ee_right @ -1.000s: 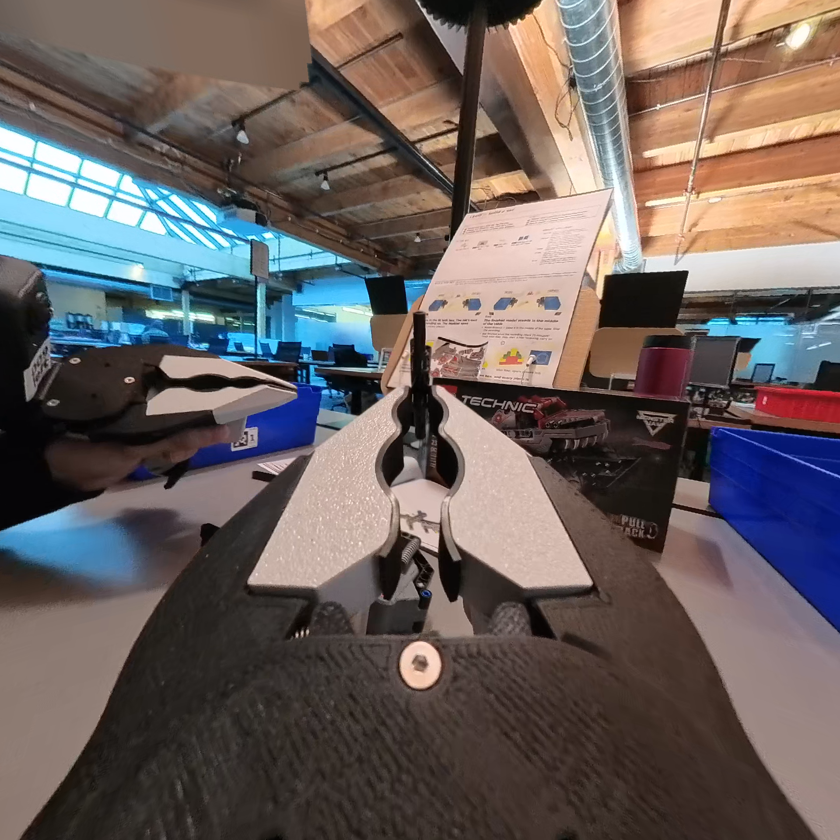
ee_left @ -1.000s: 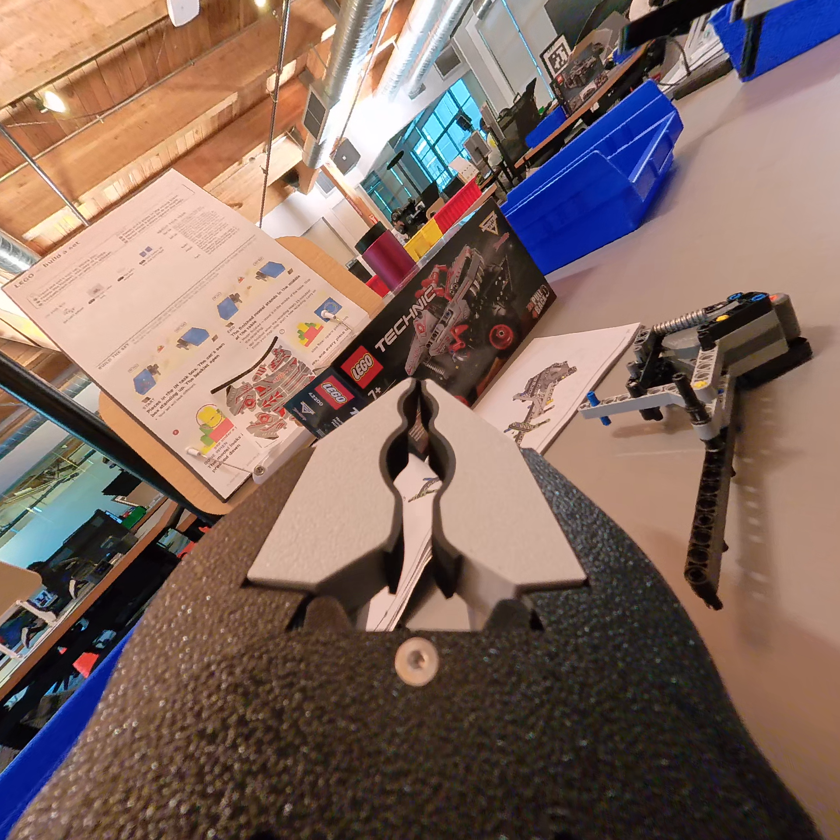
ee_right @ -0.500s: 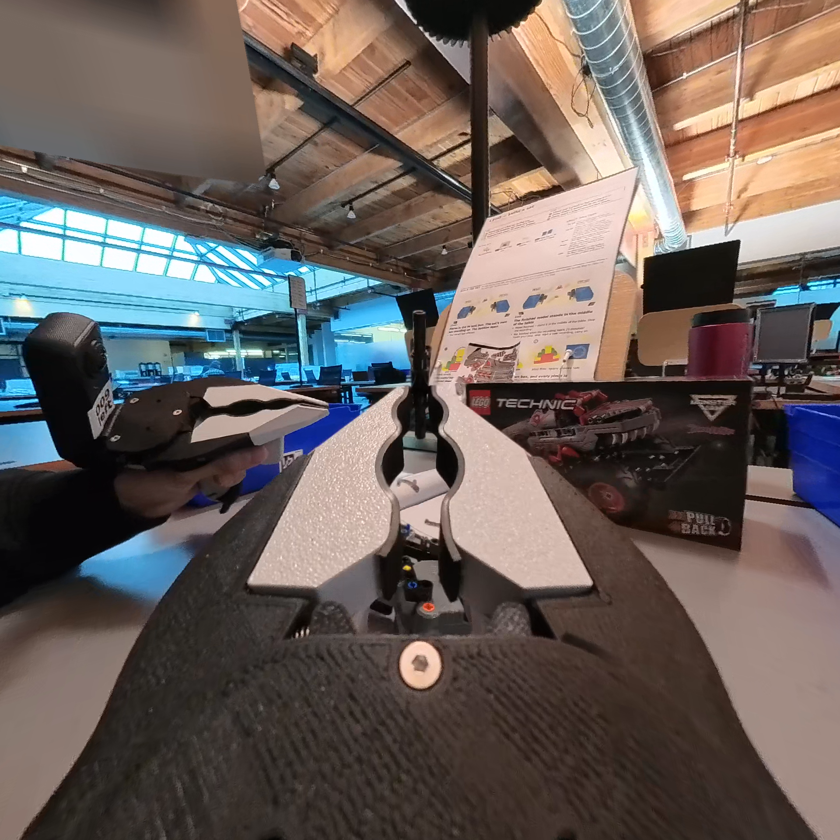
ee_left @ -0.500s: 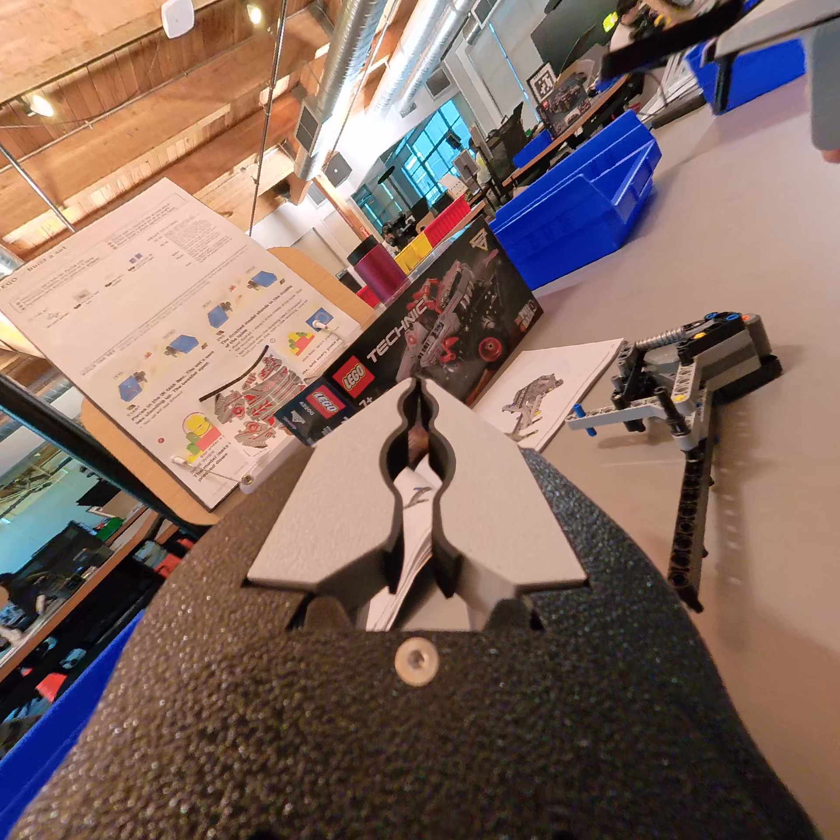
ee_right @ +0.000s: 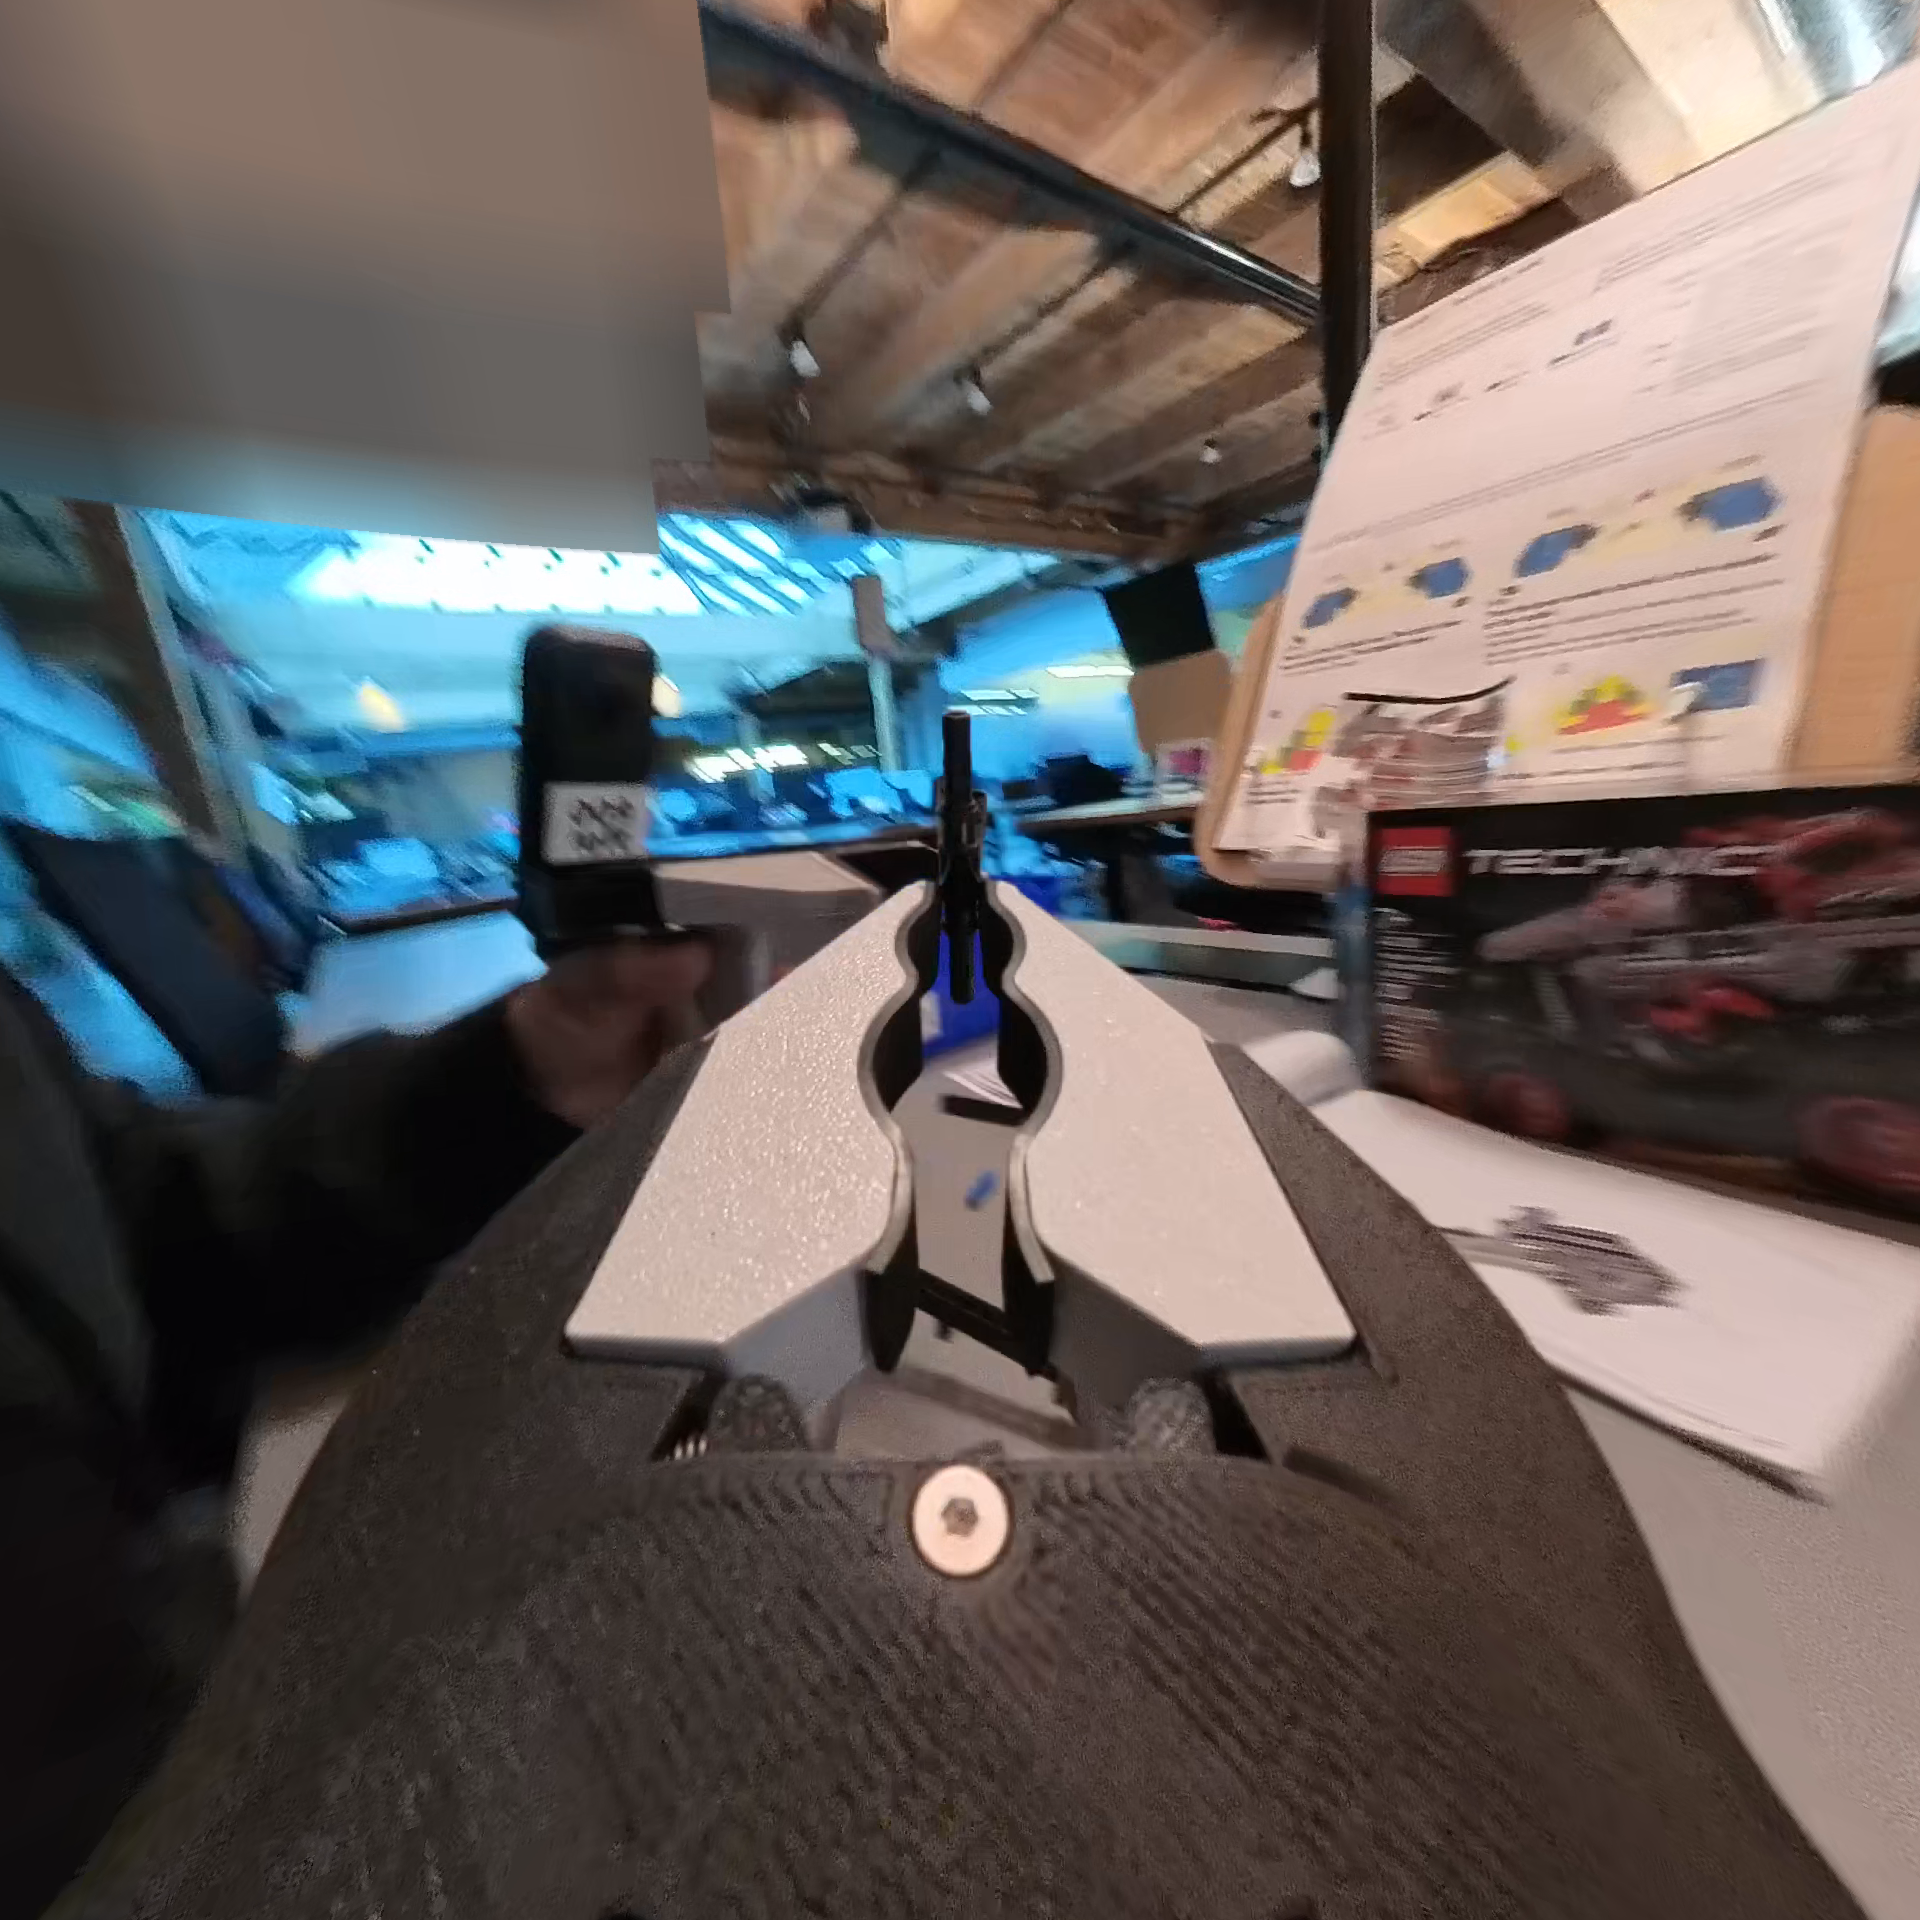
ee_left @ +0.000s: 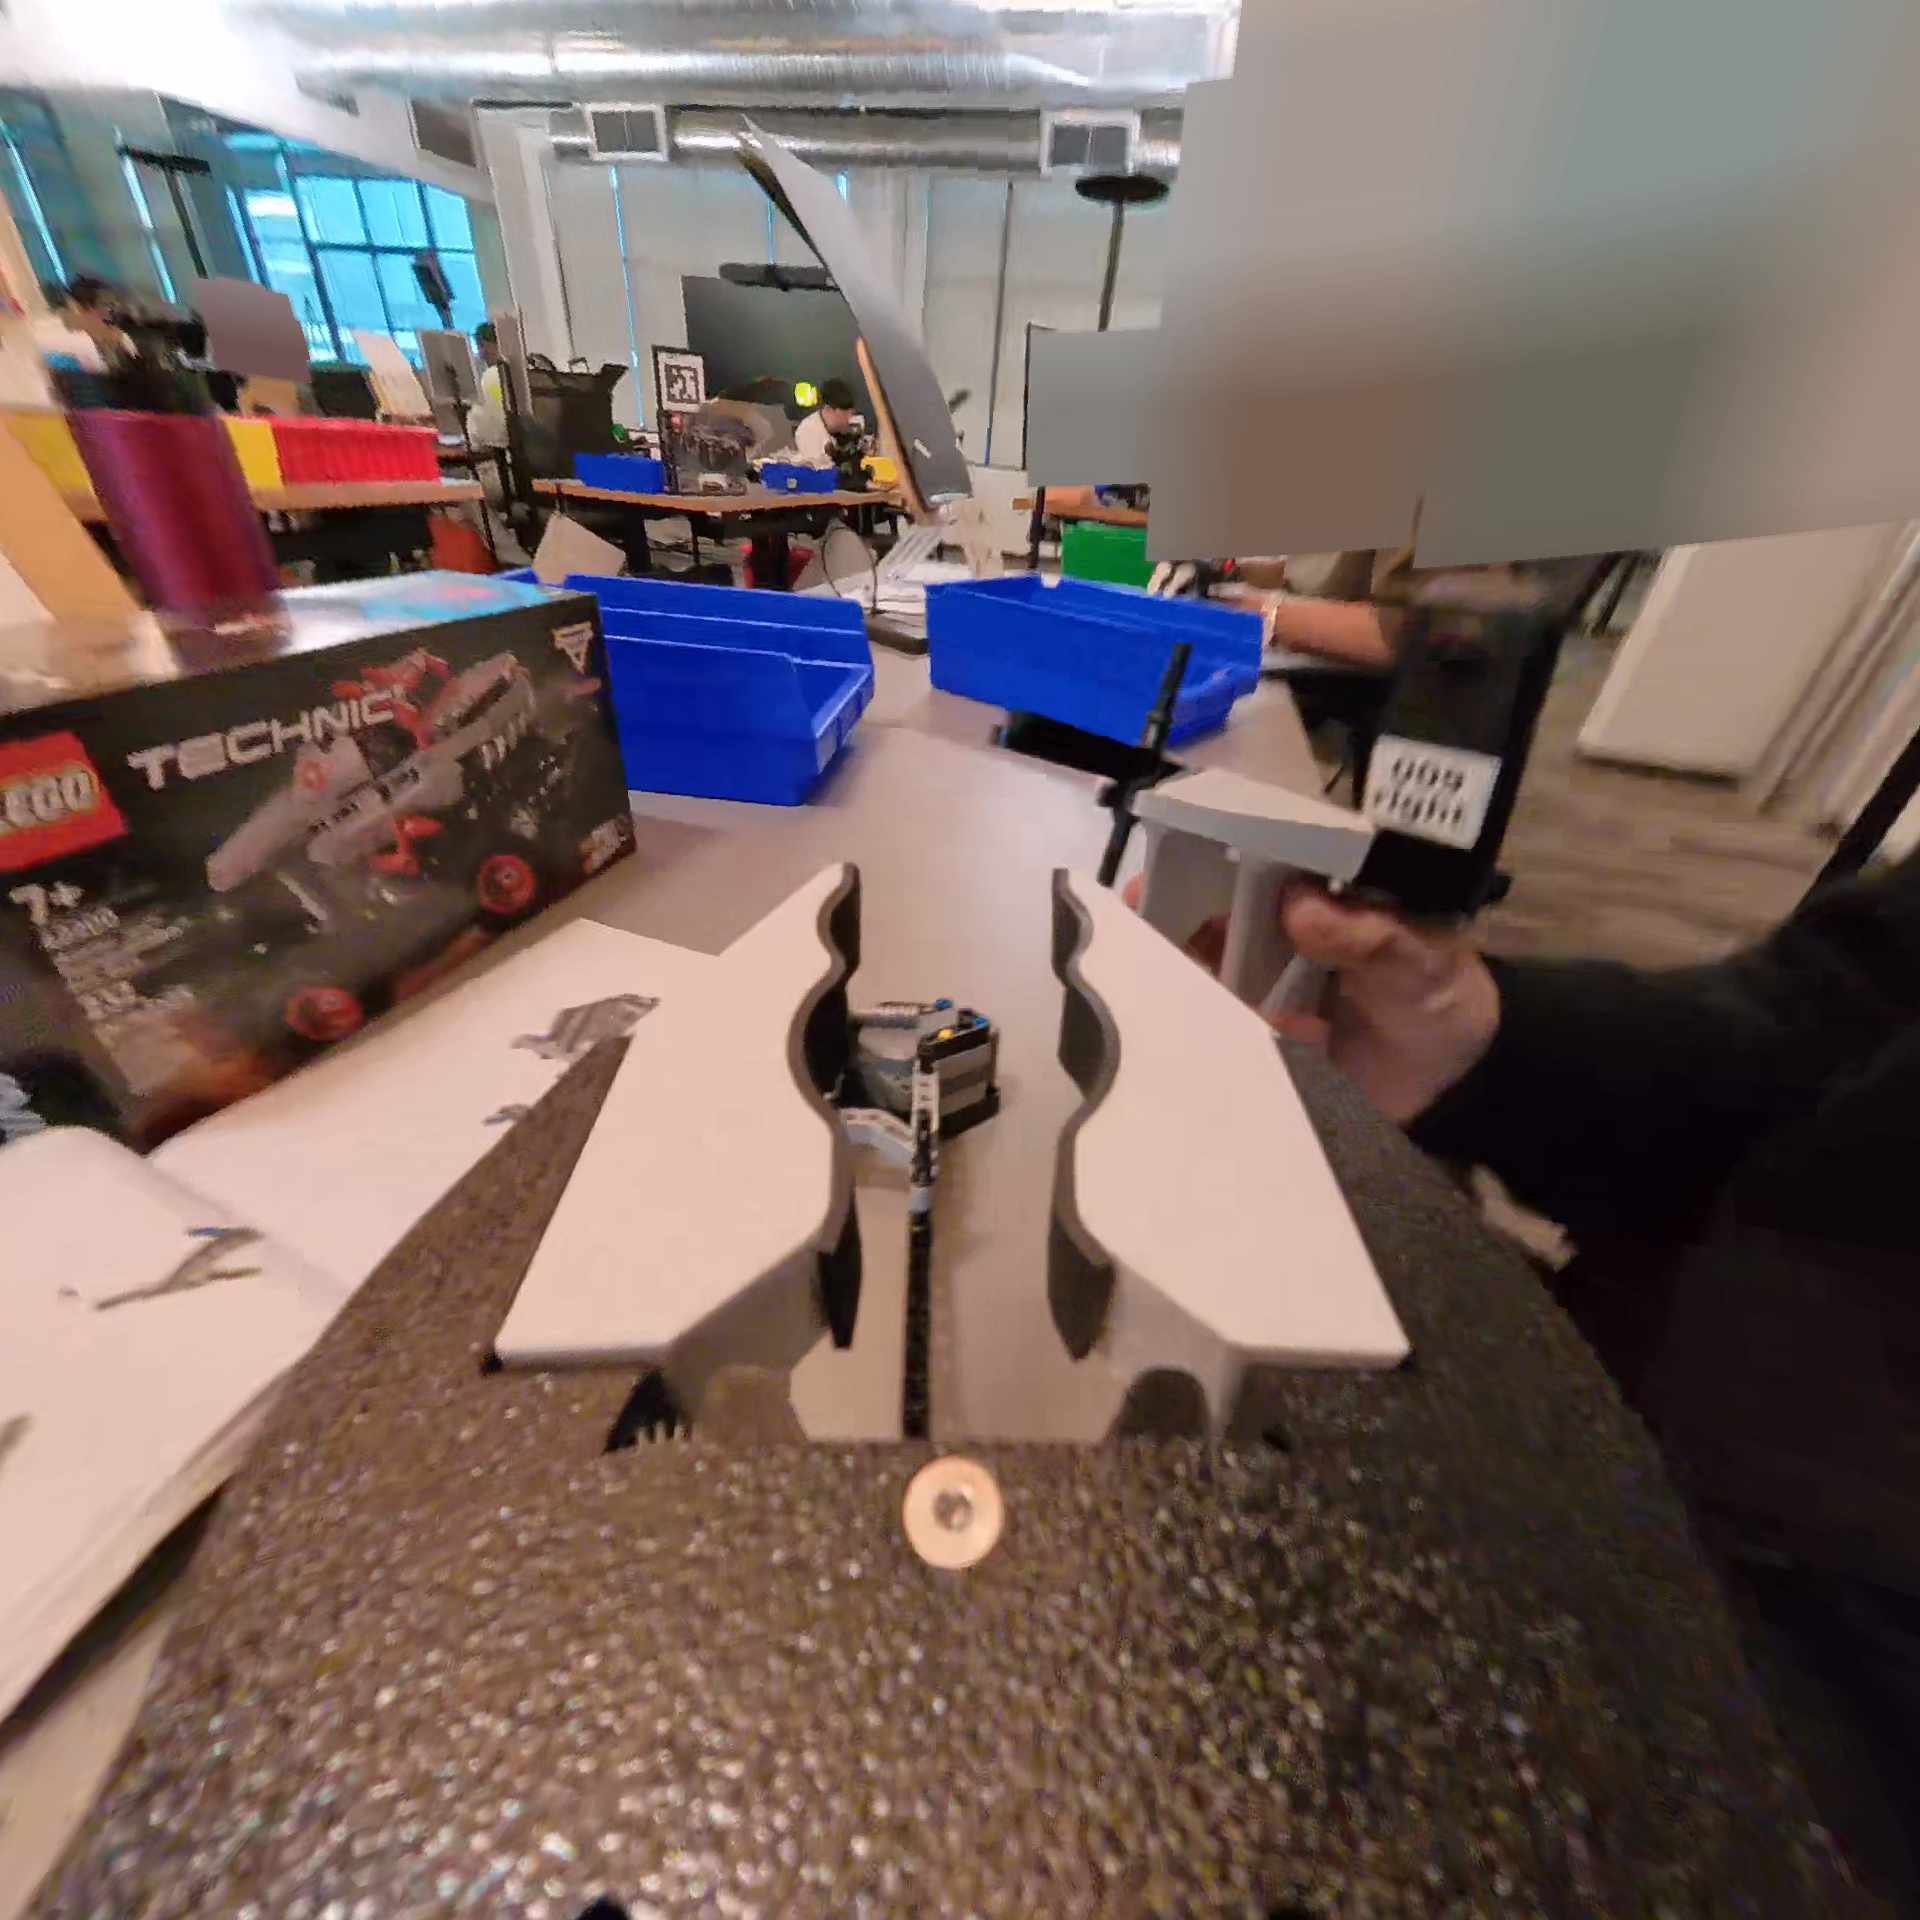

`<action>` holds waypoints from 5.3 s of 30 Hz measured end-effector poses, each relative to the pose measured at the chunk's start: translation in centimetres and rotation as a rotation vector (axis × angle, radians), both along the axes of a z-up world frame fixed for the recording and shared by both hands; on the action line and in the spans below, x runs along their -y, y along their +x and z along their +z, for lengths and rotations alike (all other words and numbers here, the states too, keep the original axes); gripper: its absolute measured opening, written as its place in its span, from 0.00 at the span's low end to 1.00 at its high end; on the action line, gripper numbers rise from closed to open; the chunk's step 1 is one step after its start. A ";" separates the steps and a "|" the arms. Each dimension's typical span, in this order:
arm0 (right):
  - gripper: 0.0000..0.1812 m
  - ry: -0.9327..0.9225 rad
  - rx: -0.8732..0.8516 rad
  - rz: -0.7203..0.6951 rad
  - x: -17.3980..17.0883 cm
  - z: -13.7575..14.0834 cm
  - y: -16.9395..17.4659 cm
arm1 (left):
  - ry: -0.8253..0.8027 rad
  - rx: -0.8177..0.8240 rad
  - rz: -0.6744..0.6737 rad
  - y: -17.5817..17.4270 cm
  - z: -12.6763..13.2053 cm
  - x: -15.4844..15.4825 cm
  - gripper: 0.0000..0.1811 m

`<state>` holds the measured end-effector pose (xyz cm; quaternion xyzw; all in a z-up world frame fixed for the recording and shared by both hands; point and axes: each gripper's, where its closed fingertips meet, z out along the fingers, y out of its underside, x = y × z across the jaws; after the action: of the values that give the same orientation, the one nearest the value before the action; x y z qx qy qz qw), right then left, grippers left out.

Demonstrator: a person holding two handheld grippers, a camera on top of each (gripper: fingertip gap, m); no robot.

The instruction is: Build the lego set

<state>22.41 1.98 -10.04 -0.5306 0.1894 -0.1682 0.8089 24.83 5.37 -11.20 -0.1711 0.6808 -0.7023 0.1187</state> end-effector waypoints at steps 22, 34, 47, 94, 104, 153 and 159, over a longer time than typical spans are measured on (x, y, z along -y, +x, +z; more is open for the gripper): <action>0.13 -0.097 -0.160 0.270 -2.8 -2.4 -1.1 | -0.134 -0.198 -0.326 -4.0 0.8 -0.2 0.03; 0.08 -0.220 -0.173 0.464 -4.6 -2.5 -2.2 | -0.189 -0.311 -0.404 -3.8 0.6 -1.6 0.03; 0.03 -0.254 -0.195 0.450 -4.4 -2.6 -1.9 | -0.143 -0.302 -0.404 -4.1 -0.2 -1.4 0.03; 0.03 -0.653 -0.094 -0.290 -3.2 -7.3 2.5 | 0.426 0.017 0.047 -3.1 -3.6 2.2 0.07; 0.03 -0.735 -0.106 -0.316 -3.4 -8.7 2.4 | 0.515 0.043 0.174 -1.8 -5.3 2.3 0.05; 0.03 -0.697 -0.029 -0.372 -3.4 -7.6 2.1 | 0.434 -0.041 0.160 -0.4 -5.7 1.1 0.03; 0.03 -0.677 -0.031 -0.316 -3.7 -7.5 1.8 | 0.436 -0.015 0.093 -0.8 -5.6 1.0 0.03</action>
<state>24.22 5.67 -17.57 -0.7346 0.2148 -0.3362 0.5488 24.04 4.34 -16.80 -0.1779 0.8088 -0.5308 0.1800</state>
